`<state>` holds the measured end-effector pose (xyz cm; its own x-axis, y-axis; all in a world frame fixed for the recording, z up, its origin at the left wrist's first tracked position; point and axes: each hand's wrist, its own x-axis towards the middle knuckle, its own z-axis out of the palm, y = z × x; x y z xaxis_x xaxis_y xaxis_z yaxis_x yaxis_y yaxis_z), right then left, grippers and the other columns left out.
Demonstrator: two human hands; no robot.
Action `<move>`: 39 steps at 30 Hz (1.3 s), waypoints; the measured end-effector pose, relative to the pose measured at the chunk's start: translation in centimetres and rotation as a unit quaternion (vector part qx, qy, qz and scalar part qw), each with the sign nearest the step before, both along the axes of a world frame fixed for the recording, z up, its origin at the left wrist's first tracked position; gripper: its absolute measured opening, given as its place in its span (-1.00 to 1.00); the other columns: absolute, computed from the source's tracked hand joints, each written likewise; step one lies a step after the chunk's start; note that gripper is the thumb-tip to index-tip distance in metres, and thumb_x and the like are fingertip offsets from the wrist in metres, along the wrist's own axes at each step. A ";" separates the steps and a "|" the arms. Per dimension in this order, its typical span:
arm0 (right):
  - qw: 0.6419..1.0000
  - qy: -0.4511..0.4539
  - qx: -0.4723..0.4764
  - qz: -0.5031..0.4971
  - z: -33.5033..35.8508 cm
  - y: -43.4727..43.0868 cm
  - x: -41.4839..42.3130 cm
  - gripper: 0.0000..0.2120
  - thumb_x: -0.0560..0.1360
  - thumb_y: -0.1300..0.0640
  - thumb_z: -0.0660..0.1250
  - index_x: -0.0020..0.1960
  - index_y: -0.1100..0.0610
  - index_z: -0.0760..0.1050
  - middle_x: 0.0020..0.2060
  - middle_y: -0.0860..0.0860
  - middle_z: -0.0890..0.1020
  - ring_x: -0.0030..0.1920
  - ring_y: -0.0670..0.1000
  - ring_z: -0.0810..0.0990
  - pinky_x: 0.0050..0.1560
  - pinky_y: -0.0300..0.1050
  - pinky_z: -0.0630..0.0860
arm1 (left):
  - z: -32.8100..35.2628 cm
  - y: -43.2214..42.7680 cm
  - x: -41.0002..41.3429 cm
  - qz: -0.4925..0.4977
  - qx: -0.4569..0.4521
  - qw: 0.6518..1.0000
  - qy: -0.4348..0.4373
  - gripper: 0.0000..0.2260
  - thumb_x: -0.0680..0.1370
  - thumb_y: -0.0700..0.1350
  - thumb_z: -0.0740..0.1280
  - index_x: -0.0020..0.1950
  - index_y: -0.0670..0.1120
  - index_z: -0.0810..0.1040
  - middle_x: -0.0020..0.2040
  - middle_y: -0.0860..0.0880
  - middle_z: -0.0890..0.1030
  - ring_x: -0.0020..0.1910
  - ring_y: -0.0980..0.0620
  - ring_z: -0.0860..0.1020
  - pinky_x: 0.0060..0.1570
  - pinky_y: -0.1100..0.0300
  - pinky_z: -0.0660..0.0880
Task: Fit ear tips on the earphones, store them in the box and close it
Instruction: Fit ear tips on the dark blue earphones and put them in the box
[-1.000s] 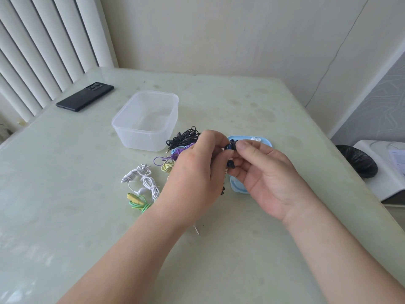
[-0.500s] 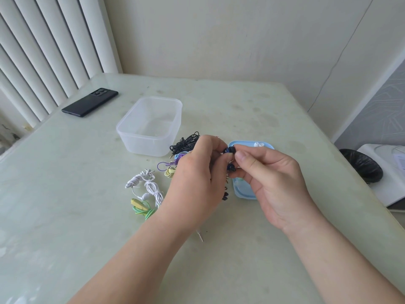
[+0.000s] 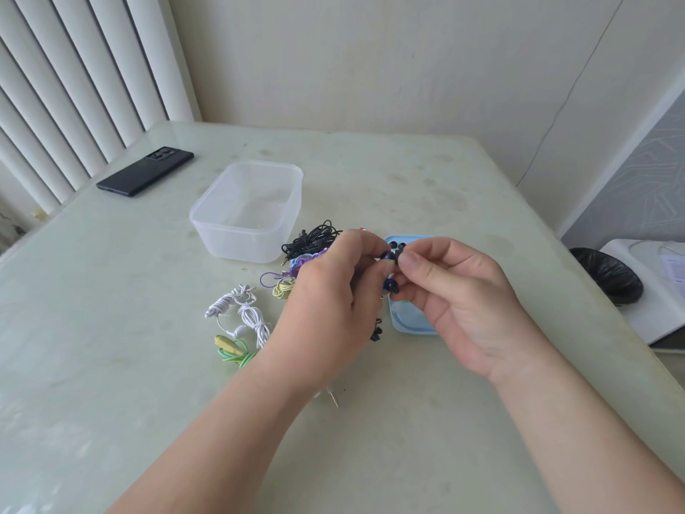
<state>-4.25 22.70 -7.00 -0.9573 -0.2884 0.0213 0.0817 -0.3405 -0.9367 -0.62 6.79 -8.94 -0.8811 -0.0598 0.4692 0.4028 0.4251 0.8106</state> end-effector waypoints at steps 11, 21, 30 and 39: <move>0.998 -0.047 -0.018 0.026 -0.1 0.6 -0.4 -0.82 0.43 0.26 0.37 0.01 0.24 0.65 -0.18 0.17 0.66 -0.25 0.04 0.62 -0.20 -0.15 0.61 | 0.3 0.4 0.2 -0.038 0.104 0.992 -0.069 -0.94 0.66 -0.24 0.33 0.11 -0.14 0.56 -0.18 0.03 0.69 -0.20 0.10 0.69 -0.20 0.21 0.61; 0.995 -0.082 -0.030 0.038 0.1 0.3 -0.2 -0.83 0.45 0.24 0.36 0.02 0.21 0.64 -0.18 0.13 0.65 -0.24 0.01 0.60 -0.20 -0.19 0.60 | 0.2 0.3 0.1 -0.028 0.077 0.995 -0.056 -0.96 0.66 -0.22 0.34 0.10 -0.12 0.55 -0.20 0.00 0.69 -0.20 0.02 0.69 -0.18 -0.07 0.65; 0.996 -0.078 -0.023 0.025 0.1 0.2 -0.1 -0.85 0.42 0.26 0.39 -0.04 0.22 0.67 -0.20 0.15 0.65 -0.25 0.02 0.61 -0.22 -0.18 0.61 | 0.1 0.2 0.0 -0.026 0.063 0.996 -0.051 -0.98 0.66 -0.21 0.34 0.08 -0.12 0.55 -0.25 -0.01 0.67 -0.24 -0.04 0.66 -0.20 -0.08 0.62; 0.997 -0.074 -0.018 0.028 0.2 0.2 -0.1 -0.89 0.42 0.25 0.41 -0.07 0.26 0.65 -0.20 0.16 0.68 -0.24 0.03 0.63 -0.19 -0.18 0.61 | -0.2 0.1 -0.2 -0.018 0.058 0.997 -0.036 -0.97 0.66 -0.16 0.34 0.08 -0.09 0.54 -0.21 -0.05 0.68 -0.22 -0.15 0.66 -0.24 -0.14 0.61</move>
<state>-4.30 22.95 -6.79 -0.9334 -0.3423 -0.1077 0.2375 -0.3642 -0.9005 -0.83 6.93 -9.13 -0.9151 -0.0780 0.3956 0.3542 0.3132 0.8812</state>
